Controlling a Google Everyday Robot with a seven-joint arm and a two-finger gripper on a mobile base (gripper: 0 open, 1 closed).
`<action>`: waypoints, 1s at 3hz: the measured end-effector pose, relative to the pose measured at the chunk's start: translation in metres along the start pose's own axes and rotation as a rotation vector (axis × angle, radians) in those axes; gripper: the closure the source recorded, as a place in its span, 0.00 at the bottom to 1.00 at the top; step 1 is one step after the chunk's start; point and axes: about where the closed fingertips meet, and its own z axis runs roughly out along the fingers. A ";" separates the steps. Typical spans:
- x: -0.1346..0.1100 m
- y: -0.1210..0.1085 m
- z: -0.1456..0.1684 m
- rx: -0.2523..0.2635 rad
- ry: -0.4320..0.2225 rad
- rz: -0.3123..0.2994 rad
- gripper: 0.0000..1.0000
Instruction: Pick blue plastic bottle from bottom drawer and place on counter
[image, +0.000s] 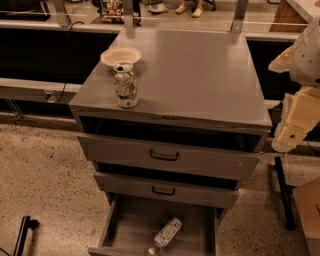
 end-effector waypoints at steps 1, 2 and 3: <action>0.000 0.000 0.000 0.000 0.000 0.000 0.00; -0.005 0.002 0.004 -0.001 -0.013 -0.016 0.00; -0.026 0.020 0.031 -0.027 -0.081 -0.093 0.00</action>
Offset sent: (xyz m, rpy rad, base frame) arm 0.0015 0.0104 -0.0122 0.0158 0.0126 0.0412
